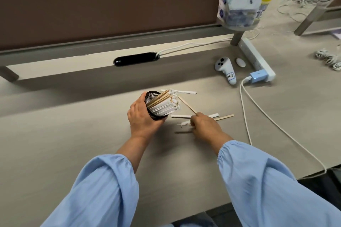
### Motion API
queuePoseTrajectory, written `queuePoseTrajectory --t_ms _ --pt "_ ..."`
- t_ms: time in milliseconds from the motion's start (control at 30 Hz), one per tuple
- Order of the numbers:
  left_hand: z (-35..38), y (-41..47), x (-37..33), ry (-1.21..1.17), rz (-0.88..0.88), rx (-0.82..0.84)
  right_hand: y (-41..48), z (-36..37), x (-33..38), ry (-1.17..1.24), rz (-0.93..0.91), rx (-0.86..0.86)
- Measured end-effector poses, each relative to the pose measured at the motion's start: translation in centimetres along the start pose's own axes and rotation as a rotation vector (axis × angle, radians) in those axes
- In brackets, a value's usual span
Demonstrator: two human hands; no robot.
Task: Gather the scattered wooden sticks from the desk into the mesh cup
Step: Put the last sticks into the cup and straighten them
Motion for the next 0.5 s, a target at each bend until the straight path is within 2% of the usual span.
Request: queuePoseTrajectory --t_ms 133,400,500 --pt "0.3 -0.3 -0.7 0.036 -0.074 -0.061 1.6 -1.7 -1.6 0.029 -0.036 -0.053" --pt "0.2 -2.2 -1.0 0.085 -0.196 -0.168 5.1 -0.9 -0.8 -0.033 -0.252 0.076" --pt "-0.2 -3.1 -1.0 0.11 -0.229 -0.19 5.7 -0.7 0.1 -0.099 -0.326 0.077"
Point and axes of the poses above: each hand's wrist, its own y-axis towards the middle knuckle, its own z-axis out of the palm, x = y × z, the point moved 8 cm from there along y, towards the middle knuckle, and after that the axes turned 4 degrees about -z, right-handed, at the moved point
